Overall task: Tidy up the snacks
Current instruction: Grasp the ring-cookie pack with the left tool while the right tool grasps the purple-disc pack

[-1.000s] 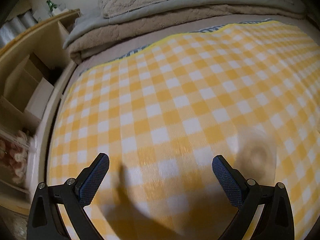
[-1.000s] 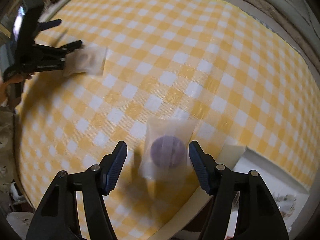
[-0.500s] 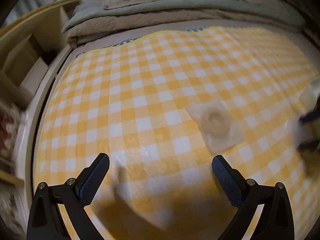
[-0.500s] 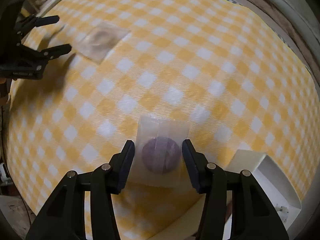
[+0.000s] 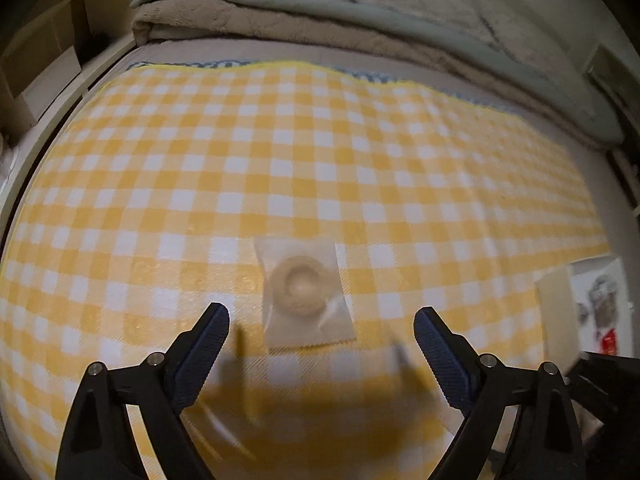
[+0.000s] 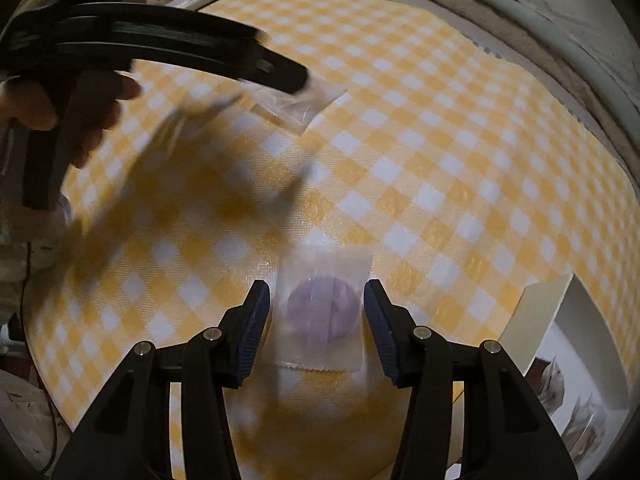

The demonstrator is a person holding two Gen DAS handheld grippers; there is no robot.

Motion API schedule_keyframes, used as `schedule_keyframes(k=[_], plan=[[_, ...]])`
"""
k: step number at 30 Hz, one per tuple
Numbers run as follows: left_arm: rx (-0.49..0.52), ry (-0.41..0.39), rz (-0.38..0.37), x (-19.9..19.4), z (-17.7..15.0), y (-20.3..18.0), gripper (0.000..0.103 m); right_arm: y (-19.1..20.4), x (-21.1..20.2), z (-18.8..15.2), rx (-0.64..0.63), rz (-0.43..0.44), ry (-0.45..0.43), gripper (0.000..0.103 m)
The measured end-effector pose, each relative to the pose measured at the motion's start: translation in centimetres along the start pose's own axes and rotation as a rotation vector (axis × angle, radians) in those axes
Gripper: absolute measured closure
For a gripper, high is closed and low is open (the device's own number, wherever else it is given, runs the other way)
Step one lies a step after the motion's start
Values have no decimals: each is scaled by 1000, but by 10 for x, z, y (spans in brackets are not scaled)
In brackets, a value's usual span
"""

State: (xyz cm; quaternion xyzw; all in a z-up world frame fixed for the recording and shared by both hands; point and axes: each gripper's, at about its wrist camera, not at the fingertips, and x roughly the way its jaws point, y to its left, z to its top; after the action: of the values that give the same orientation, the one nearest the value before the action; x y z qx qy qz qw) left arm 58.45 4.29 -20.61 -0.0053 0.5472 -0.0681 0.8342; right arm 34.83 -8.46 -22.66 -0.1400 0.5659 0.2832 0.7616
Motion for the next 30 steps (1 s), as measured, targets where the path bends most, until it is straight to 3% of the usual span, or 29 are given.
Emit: schedule_keyframes(k=[3,7,13,17,21,26,30], plan=[[-9,33,56,19,3,-8,10,-1,-2,-1,16,6,-7,47],[-14,40,112,41,9,-13,11,-9,-7,-7,26,3,-9,28],[-9,19,181,56,12,-15,11,-18,4,-2,53,50,7,27],[0,12,208,62,11,-19,23,-15,12,0,66,49,30,29],[-18,-6,209,69,21,-20,54,-12,15,2,49,36,47,31],[-26,-15,162,57,16,-15,57,-8,17,6,31,39,45,50],[-35,-38,124,42,8,-13,58,0,13,5,26,22,34,53]])
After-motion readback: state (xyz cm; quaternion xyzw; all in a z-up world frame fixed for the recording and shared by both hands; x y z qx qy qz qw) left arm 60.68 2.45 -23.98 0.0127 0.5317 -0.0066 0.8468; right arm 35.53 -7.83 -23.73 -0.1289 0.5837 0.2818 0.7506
